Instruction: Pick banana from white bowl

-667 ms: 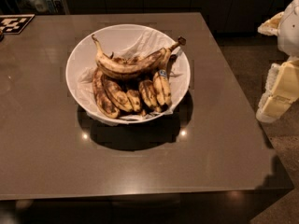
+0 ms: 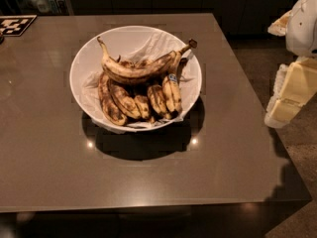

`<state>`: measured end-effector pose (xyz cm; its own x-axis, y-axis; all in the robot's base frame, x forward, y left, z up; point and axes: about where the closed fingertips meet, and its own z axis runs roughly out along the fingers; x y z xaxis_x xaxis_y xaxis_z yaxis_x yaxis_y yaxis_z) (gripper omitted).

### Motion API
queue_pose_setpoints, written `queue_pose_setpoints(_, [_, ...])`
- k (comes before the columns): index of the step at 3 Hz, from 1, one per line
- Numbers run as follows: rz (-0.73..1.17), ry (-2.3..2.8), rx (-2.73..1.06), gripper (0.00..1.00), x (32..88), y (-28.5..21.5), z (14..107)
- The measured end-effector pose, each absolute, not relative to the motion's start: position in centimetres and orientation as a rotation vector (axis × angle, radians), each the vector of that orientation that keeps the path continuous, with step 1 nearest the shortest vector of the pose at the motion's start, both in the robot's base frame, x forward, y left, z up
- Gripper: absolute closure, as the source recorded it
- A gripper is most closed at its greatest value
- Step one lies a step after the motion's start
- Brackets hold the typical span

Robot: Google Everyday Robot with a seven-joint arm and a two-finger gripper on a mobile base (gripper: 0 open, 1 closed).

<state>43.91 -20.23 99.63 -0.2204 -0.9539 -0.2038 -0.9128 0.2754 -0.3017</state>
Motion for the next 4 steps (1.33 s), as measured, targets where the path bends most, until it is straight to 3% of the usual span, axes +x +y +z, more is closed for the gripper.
queue_pose_setpoints(2, [-0.258, 2.197, -1.861, 0.00, 45.7, -12.9, 100.6])
queue_pose_setpoints(4, [-0.291, 2.120, -1.883, 0.00, 46.4, -10.2, 100.9])
